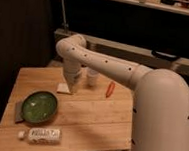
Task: Move the arm in a circular motion
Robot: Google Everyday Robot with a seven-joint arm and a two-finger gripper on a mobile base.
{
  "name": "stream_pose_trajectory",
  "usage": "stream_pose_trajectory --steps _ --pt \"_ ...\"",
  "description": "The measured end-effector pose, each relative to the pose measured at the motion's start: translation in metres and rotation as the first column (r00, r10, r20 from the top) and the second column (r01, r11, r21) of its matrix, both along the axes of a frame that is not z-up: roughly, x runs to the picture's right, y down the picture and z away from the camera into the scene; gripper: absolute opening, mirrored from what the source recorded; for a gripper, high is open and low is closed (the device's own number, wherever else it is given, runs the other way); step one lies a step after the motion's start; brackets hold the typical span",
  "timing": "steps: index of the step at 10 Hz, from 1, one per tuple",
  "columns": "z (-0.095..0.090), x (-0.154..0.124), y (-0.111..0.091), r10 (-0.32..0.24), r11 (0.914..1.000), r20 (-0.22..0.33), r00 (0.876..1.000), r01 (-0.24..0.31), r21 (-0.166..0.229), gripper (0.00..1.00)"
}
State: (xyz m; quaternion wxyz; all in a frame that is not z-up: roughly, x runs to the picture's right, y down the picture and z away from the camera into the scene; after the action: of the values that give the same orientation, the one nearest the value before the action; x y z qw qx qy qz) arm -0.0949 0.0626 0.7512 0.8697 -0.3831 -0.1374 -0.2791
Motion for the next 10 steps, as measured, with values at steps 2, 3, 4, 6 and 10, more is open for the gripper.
stream_pose_trajectory --steps 2,3,4,6,10 --pt "0.001 0.019 -0.003 0.010 1.0000 -0.025 1.000 -0.010 -0.001 0.00" --pt "0.005 0.034 -0.007 0.019 0.9998 -0.049 0.999 -0.019 0.004 0.00" --pt "0.007 0.043 -0.010 0.034 0.9993 -0.071 0.997 -0.033 0.018 0.00" --pt "0.004 0.066 -0.005 0.066 0.9977 -0.110 0.992 -0.065 0.019 0.00" --pt "-0.007 0.088 0.005 0.087 0.9960 -0.150 0.985 -0.083 0.033 0.00"
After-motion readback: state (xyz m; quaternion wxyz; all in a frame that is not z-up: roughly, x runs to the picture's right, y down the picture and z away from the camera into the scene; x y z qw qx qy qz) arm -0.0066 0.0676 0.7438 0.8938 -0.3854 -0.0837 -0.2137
